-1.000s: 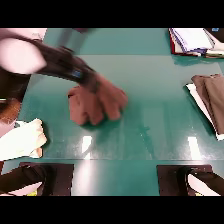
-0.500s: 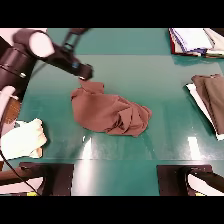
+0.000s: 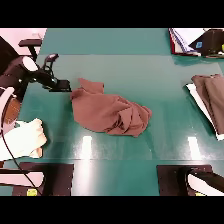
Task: Fold the shirts.
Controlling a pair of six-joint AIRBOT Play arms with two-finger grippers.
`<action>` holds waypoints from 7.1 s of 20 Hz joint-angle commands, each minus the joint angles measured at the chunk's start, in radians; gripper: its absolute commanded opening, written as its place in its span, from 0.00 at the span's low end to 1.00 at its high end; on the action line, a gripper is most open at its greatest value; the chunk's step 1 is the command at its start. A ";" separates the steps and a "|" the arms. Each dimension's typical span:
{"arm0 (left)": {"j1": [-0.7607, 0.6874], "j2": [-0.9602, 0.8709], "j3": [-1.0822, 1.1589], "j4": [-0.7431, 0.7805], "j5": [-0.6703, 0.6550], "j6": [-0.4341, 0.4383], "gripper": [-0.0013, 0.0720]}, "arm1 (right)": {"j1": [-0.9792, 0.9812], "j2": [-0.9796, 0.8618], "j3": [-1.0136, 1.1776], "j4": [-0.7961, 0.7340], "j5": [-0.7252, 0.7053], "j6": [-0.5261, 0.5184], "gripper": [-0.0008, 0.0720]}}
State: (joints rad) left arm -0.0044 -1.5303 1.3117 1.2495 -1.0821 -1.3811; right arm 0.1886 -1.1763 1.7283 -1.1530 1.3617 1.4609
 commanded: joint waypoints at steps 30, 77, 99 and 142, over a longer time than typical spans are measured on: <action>-0.032 -0.003 0.211 -0.105 -0.040 0.072 0.05 | 0.104 -0.230 -0.700 0.086 -0.317 -0.006 0.03; 0.143 -0.048 0.396 -0.136 -0.350 0.035 0.70 | -0.111 -0.372 0.036 -0.042 0.098 0.006 0.43; -0.158 0.414 -0.747 -0.335 0.093 0.043 0.70 | -0.113 -0.051 -0.378 0.037 -0.043 -0.004 0.43; 0.127 0.702 -0.885 -0.108 -0.079 -0.125 0.76 | -0.113 -0.043 -0.376 0.036 -0.046 -0.014 0.43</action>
State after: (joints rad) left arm 0.1196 -0.7864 0.4351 1.1656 -1.1896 -1.5124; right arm 0.0750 -1.2201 1.3521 -1.1172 1.3117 1.4479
